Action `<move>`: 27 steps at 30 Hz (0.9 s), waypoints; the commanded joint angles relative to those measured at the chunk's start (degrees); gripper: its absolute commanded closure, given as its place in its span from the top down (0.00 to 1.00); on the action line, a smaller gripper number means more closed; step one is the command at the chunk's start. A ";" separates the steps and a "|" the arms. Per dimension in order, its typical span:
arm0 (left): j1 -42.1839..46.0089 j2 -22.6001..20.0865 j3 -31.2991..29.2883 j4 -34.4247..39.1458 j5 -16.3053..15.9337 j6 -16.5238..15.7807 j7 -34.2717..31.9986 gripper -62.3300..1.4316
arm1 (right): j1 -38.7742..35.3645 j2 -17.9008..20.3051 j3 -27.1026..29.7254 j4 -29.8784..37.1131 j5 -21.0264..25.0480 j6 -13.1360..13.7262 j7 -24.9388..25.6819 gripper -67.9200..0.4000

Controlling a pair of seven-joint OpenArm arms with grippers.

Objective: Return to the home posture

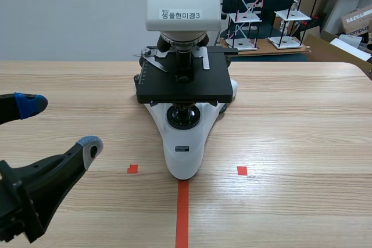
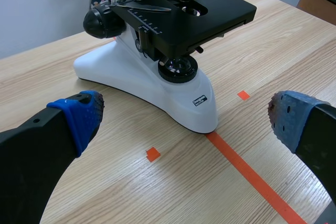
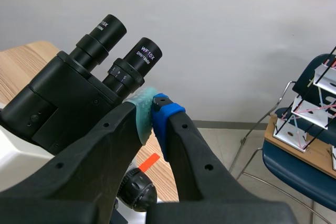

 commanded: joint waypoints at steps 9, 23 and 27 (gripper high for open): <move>-0.02 -0.02 0.26 0.61 -0.35 -0.09 -0.85 1.00 | 0.68 0.57 0.63 0.26 0.22 -0.42 0.85 0.01; -0.02 -0.02 0.26 0.61 -0.35 -0.09 -0.85 1.00 | 0.66 0.57 0.63 0.26 0.22 -0.42 0.83 0.01; -0.02 -0.02 0.26 0.61 -0.35 -0.09 -0.85 1.00 | -0.96 0.85 0.66 0.28 0.20 -0.39 3.17 0.01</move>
